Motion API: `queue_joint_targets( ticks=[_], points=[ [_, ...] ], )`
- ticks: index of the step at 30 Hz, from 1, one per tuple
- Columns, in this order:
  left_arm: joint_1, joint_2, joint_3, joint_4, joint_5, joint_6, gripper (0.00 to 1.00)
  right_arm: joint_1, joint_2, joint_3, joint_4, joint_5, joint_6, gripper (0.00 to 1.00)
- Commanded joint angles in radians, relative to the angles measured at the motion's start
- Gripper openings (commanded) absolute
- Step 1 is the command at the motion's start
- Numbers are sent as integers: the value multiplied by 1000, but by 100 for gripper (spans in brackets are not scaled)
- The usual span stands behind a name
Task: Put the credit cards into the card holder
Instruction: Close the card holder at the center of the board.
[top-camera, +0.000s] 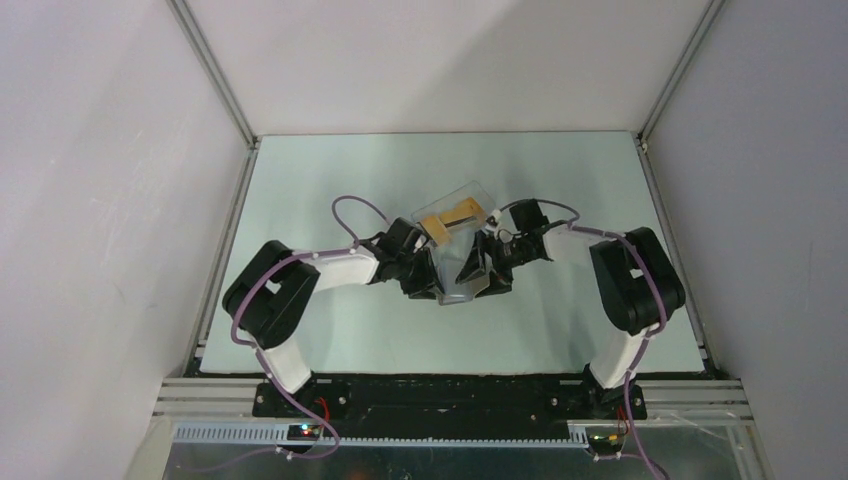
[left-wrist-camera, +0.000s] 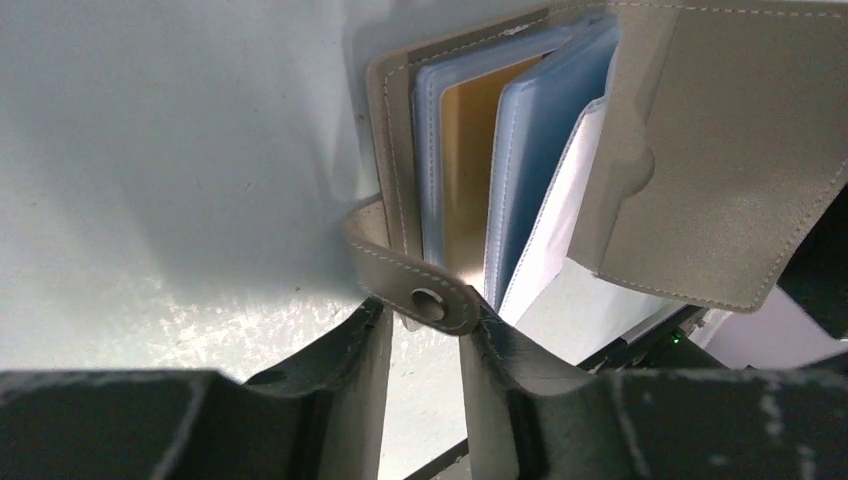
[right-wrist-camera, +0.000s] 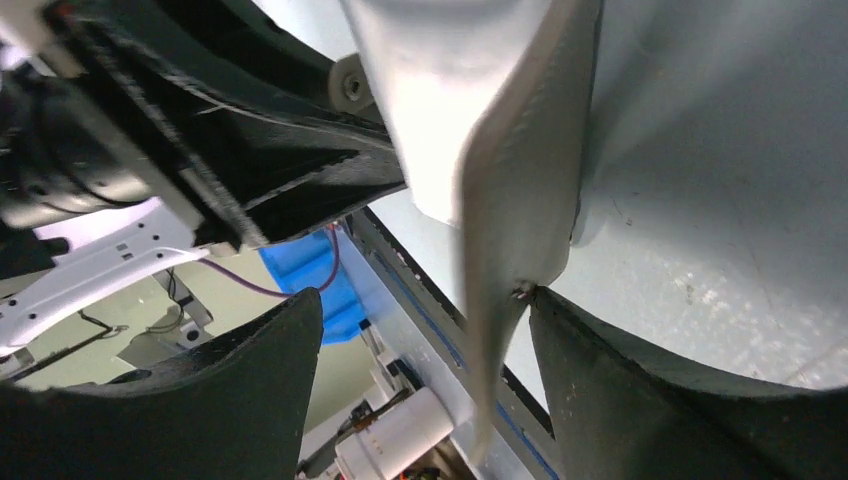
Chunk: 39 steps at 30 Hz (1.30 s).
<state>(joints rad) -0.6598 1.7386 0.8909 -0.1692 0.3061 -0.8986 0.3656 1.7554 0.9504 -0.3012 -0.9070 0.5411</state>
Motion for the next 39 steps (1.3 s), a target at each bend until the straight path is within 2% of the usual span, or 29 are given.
queue_joint_targets(
  ticks=[1,6,11,16,23,27,33,39],
  points=[
    [-2,-71,-18,-22,-50,23,40,41,33,40,53,-23,13,78],
    [-1,-119,-6,-80,-102,31,51,73,-6,73,58,-27,29,76],
    [9,-173,-9,-129,-143,9,55,83,-71,114,-14,34,-1,77],
    [43,-191,-22,-129,-149,-3,60,86,-53,126,10,24,-1,76],
    [66,-142,-18,-145,-168,-1,60,90,24,127,97,-1,36,68],
    [67,-159,-32,-154,-196,-9,56,96,75,138,169,-25,77,63],
    [71,-219,-31,-154,-203,-8,58,136,167,221,72,23,27,57],
    [100,-268,-53,-154,-199,-38,62,172,200,256,-90,160,-25,55]
  ],
)
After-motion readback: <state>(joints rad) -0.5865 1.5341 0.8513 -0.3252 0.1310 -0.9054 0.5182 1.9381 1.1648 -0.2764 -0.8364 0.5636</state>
